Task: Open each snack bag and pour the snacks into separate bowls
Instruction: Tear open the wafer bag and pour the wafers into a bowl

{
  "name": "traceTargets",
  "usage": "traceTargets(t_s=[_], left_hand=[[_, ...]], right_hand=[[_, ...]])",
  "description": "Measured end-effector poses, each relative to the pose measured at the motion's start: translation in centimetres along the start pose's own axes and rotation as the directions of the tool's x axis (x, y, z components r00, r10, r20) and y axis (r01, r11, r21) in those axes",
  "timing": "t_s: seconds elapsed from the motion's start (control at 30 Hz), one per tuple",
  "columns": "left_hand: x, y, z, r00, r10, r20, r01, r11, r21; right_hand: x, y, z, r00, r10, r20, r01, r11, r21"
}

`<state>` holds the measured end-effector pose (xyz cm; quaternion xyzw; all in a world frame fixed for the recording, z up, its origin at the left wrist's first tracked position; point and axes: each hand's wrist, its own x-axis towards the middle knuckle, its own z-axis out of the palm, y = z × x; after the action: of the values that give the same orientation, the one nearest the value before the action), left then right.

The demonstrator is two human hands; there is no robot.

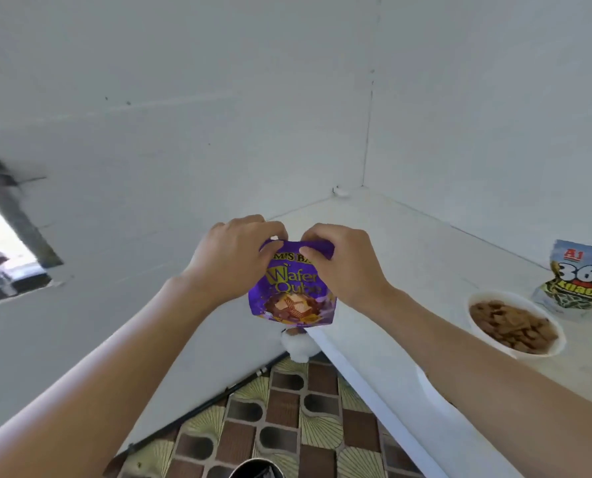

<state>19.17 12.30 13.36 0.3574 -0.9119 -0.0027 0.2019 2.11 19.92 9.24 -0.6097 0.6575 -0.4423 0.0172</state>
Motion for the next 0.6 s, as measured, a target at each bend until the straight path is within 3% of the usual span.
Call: traceTargets(t_s=[0.17,0.6], left_hand=[[-7.0,-4.1,0.6,0.99,-0.14,0.024,0.138,0.989,0.059],[-21.2,-9.1,8.6,0.933,-0.322,0.158,0.325,0.946,0.009]], right_hand=[[-2.8,-3.2,5.8,0.99,-0.079,0.12,0.081,0.997,-0.017],[-13.6,-3.3,16.6,0.918,0.048,0.393,-0.051,0.999,-0.004]])
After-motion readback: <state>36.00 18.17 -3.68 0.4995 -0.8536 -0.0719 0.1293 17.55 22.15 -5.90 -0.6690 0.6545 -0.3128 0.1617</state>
